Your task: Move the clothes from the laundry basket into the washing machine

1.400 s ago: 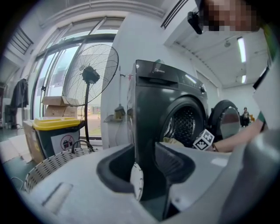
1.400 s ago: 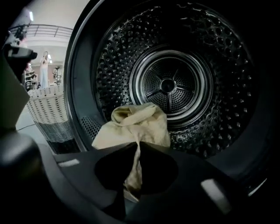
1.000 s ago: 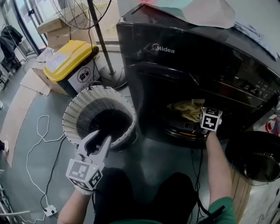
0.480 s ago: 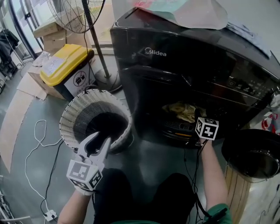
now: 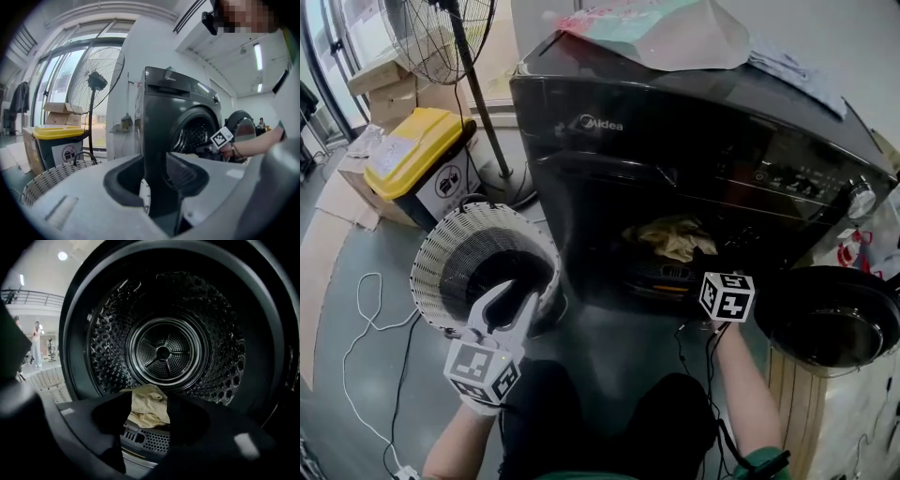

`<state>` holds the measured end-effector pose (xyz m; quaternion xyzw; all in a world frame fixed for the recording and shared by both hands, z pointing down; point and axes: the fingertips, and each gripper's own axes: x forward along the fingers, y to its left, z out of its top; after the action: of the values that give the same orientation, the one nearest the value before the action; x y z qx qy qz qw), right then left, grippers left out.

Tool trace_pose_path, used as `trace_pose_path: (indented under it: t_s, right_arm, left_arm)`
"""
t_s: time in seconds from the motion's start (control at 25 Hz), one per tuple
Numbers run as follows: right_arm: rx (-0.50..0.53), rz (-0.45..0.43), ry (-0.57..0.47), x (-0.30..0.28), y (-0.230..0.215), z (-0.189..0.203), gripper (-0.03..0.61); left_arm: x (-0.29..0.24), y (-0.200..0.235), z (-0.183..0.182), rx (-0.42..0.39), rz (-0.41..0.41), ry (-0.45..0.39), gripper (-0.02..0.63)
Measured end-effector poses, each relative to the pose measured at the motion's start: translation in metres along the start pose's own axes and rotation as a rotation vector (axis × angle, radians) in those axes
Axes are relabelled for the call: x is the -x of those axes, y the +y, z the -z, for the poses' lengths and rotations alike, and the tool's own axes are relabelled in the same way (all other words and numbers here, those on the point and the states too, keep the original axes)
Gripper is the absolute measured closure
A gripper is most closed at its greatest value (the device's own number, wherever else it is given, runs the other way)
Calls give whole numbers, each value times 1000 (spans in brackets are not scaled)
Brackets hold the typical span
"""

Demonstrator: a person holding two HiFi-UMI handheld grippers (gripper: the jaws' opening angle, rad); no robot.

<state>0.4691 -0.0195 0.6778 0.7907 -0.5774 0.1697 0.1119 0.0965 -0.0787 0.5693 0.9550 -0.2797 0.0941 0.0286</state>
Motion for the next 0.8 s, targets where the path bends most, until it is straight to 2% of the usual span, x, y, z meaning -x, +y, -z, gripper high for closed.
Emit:
trace_pose_path:
  t_s: [0.16, 0.56, 0.8]
  right_arm:
    - [-9, -36, -54, 26, 15, -18, 357]
    - [50, -87, -219, 105, 41, -65, 363]
    - [-17, -57, -330, 146, 33, -85, 421]
  left_arm:
    - [-2, 4, -6, 3, -7, -16, 468]
    - [-14, 8, -23, -2, -23, -47, 471]
    - [-21, 2, -33, -21, -5, -58, 471]
